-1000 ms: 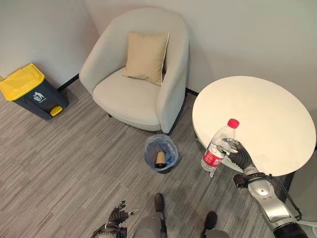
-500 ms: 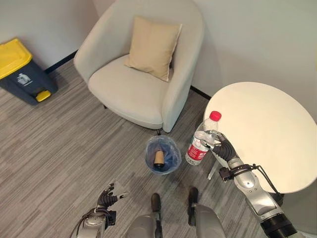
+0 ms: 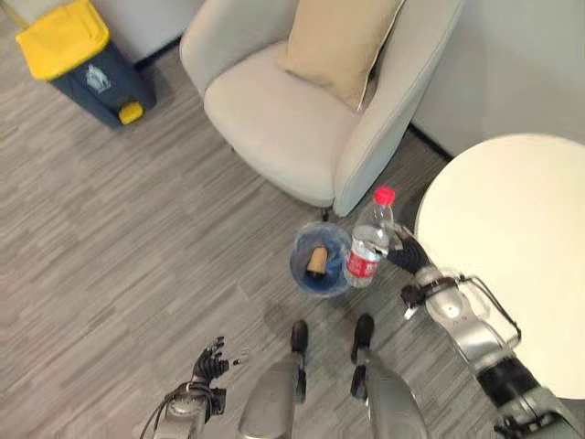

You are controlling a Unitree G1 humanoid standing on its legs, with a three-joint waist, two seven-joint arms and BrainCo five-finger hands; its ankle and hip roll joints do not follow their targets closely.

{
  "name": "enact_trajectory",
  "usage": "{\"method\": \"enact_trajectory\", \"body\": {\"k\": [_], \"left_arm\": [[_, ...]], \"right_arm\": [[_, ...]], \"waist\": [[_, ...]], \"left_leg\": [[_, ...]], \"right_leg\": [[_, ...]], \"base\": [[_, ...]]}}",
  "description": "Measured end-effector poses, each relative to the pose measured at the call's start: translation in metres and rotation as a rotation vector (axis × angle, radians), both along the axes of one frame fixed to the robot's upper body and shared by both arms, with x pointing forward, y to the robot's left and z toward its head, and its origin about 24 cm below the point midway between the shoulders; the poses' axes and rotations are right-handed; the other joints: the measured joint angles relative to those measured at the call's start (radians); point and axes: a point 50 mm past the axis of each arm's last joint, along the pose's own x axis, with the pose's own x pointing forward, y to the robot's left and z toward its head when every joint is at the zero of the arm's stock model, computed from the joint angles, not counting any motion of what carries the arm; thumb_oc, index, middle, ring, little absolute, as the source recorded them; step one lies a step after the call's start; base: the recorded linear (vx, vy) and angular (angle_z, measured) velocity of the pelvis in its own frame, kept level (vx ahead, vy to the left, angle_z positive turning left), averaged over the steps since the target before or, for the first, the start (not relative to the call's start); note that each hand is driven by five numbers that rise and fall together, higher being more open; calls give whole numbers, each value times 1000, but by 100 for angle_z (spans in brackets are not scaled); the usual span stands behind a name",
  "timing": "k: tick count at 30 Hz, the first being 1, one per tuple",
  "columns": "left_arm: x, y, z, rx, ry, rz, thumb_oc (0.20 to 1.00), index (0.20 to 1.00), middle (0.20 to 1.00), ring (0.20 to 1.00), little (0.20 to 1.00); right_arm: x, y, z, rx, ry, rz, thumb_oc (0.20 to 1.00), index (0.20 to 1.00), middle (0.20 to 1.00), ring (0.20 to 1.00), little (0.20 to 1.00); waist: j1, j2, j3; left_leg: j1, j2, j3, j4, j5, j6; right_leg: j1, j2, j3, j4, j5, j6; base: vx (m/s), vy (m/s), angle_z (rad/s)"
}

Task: Gather garbage on tea table into small bin, then transfer packed bag to large trash can.

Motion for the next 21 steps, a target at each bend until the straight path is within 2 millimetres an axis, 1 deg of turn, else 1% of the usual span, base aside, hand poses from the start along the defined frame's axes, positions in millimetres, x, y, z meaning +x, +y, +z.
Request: {"method": "enact_trajectory", "body": {"k": [2, 4, 5, 7, 8, 9, 10, 11, 13, 15, 17, 18, 20, 21], "left_arm": [[10, -2, 8, -24, -47, 17, 1000, 1000, 1000, 1000, 1000], [19, -3, 14, -16, -77, 19, 1000, 1000, 1000, 1000, 1000], [21, -4, 16, -9, -84, 18, 1000, 1000, 1000, 1000, 1000], [27, -7, 20, -13, -99, 3, 1000, 1000, 1000, 1000, 1000], [31, -9, 23, -21, -113, 1, 1000, 1000, 1000, 1000, 1000], [36, -9, 27, -20, -131, -1, 1000, 1000, 1000, 1000, 1000], [45, -9, 34, -12, -159, -6, 1000, 1000, 1000, 1000, 1000], [55, -7, 47, 4, -215, -18, 1000, 1000, 1000, 1000, 1000], [66, -7, 58, 30, -256, -35, 1000, 1000, 1000, 1000, 1000], [75, -10, 68, 20, -300, -37, 1000, 1000, 1000, 1000, 1000], [79, -14, 78, 11, -345, -60, 1000, 1000, 1000, 1000, 1000], [81, -16, 79, 15, -348, -72, 1000, 1000, 1000, 1000, 1000], [80, -20, 78, 18, -342, -90, 1000, 1000, 1000, 1000, 1000], [80, -21, 77, 23, -340, -99, 1000, 1000, 1000, 1000, 1000]], "right_arm": [[6, 5, 8, 7, -37, -15, 200, 200, 200, 200, 200], [11, 6, 18, 2, -74, -31, 200, 200, 200, 200, 200], [13, 7, 20, 1, -85, -39, 200, 200, 200, 200, 200], [20, 10, 29, -21, -114, -57, 200, 200, 200, 200, 200], [25, 10, 35, -27, -131, -74, 200, 200, 200, 200, 200], [29, 9, 43, -31, -150, -91, 200, 200, 200, 200, 200], [37, 9, 57, -38, -192, -122, 200, 200, 200, 200, 200], [45, 4, 79, -47, -251, -165, 200, 200, 200, 200, 200], [52, 1, 100, -55, -299, -204, 200, 200, 200, 200, 200], [57, -4, 117, -72, -342, -239, 200, 200, 200, 200, 200], [64, -8, 137, -141, -374, -263, 200, 200, 200, 200, 200], [66, -9, 141, -142, -375, -277, 200, 200, 200, 200, 200], [74, -17, 137, -123, -318, -328, 200, 200, 200, 200, 200], [77, -20, 135, -133, -300, -347, 200, 200, 200, 200, 200]], "waist": [[16, -6, 28], [34, -8, 69], [41, -12, 72], [38, -16, 78], [39, -17, 78], [39, -17, 80], [38, -21, 87], [34, -23, 91], [36, -27, 102], [37, -27, 104], [39, -27, 104], [40, -27, 104], [45, -27, 104], [46, -27, 104]], "left_leg": [[-77, -9, -18, 57, -12, -6], [-163, -19, -33, 148, -45, 2], [-202, -22, -37, 181, -53, 1], [-287, -32, -43, 252, -65, 2], [-330, -35, -44, 283, -71, 1], [-375, -36, -46, 320, -79, 3], [-440, -39, -48, 367, -91, 9], [-524, -50, -54, 429, -104, 11], [-597, -58, -57, 492, -117, 11], [-666, -72, -61, 540, -123, 11], [-746, -87, -62, 594, -137, 2], [-771, -93, -64, 608, -137, 2], [-798, -103, -65, 618, -136, 3], [-807, -101, -64, 618, -136, 3]], "right_leg": [[-84, -29, -15, 105, -51, -14], [-168, -51, -18, 218, -103, -24], [-204, -58, -17, 253, -116, -28], [-284, -78, -19, 321, -137, -31], [-323, -85, -20, 351, -145, -38], [-362, -88, -19, 382, -148, -37], [-420, -97, -19, 426, -159, -45], [-499, -113, -18, 479, -181, -63], [-567, -126, -14, 544, -192, -61], [-632, -146, -14, 593, -206, -74], [-711, -170, -7, 654, -222, -79], [-735, -175, -6, 670, -226, -81], [-763, -191, -2, 696, -235, -82], [-770, -192, -2, 695, -236, -81]], "base": [[10, -34, 42], [-43, -23, 39], [-76, 11, 29], [-63, 11, 19], [-49, 8, 13], [-53, 8, 8], [-43, 12, 16], [-22, 7, 18], [6, 10, 16], [28, 7, 17], [41, -8, 20], [42, -10, 22], [22, -2, 24], [10, 11, 23]]}}
